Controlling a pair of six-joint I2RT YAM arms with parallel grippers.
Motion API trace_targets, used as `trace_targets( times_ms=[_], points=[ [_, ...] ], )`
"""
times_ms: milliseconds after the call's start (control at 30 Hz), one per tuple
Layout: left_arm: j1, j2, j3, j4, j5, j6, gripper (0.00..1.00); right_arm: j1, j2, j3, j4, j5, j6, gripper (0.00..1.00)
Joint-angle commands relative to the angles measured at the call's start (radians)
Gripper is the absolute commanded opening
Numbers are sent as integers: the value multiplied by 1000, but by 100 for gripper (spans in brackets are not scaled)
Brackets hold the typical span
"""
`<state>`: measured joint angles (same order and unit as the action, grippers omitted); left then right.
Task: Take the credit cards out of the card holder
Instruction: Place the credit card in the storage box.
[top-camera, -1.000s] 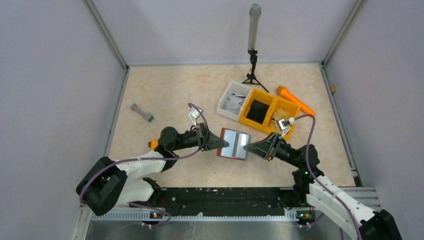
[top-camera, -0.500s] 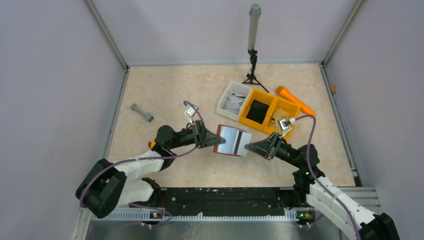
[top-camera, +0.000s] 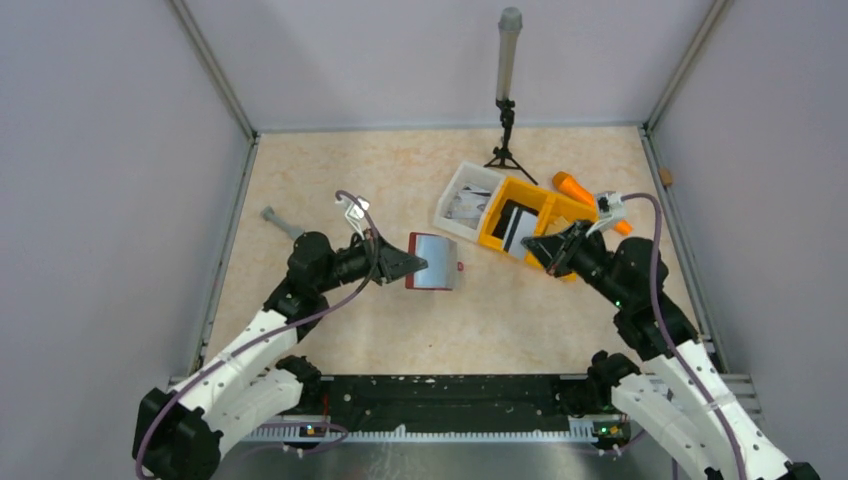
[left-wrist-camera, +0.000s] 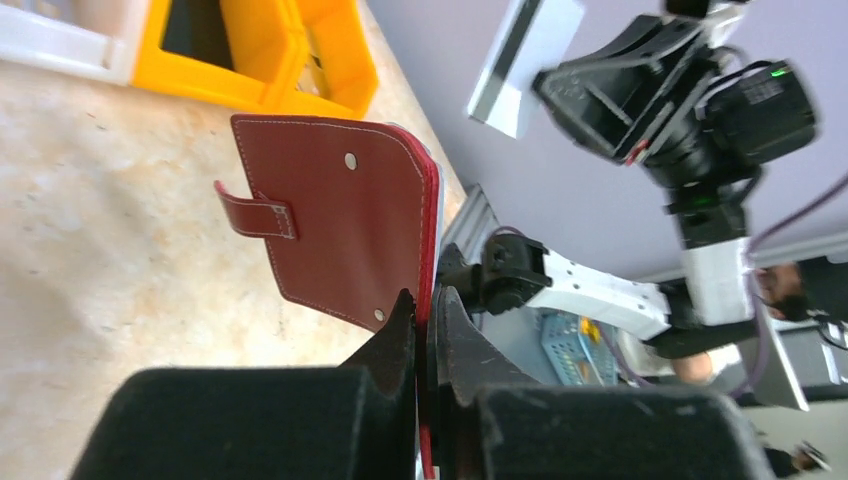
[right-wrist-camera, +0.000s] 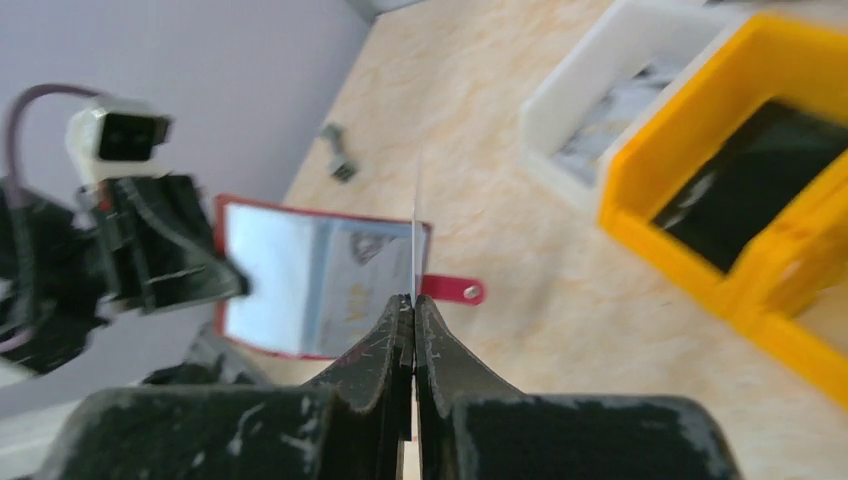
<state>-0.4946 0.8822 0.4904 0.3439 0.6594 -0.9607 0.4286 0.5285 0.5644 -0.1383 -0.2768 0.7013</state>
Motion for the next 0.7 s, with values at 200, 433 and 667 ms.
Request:
trace_targets(
  times_ms=[200, 433, 667],
  points=[
    [15, -45, 250, -459, -128, 231, 0, -7, 411, 360, -365, 369, -673, 0],
    [27, -68, 324, -621, -254, 290, 0, 41, 540, 358, -81, 281, -914, 0],
    [47, -95, 306, -643, -291, 292, 0, 188, 853, 634, -83, 383, -1125, 0]
  ],
)
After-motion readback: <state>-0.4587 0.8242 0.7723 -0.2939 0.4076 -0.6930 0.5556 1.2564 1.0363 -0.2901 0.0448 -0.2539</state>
